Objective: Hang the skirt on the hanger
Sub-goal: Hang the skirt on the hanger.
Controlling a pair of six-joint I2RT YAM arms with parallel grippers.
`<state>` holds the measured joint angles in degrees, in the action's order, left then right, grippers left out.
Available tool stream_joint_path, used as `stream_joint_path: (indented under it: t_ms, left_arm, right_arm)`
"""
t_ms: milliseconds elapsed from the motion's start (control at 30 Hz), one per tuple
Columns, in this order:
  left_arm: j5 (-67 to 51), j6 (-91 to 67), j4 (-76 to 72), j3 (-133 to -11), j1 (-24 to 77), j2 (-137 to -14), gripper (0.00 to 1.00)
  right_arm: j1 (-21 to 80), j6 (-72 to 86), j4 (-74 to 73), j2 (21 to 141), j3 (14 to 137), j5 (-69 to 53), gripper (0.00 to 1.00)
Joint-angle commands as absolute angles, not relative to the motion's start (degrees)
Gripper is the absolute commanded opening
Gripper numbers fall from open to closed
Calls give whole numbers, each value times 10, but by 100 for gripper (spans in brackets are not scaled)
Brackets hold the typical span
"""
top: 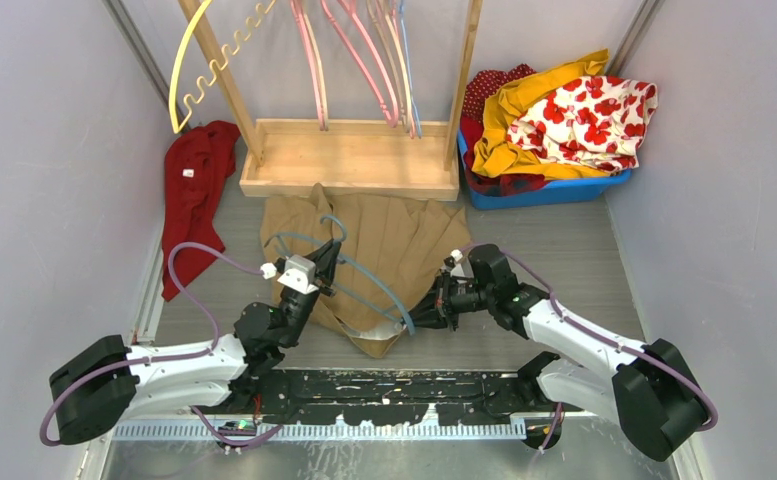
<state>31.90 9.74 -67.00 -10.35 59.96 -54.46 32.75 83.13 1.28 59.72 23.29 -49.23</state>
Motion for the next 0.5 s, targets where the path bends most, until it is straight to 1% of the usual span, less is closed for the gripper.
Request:
stream_joint_path:
  t_ms: [0, 467]
  left_arm:
    - [315, 119, -683, -108, 599, -538, 6]
    - [314, 118, -683, -111, 599, -554, 6]
  right_arm:
    - [324, 831, 49, 586, 233, -516, 1]
    - [315, 853, 93, 607, 231, -530, 1]
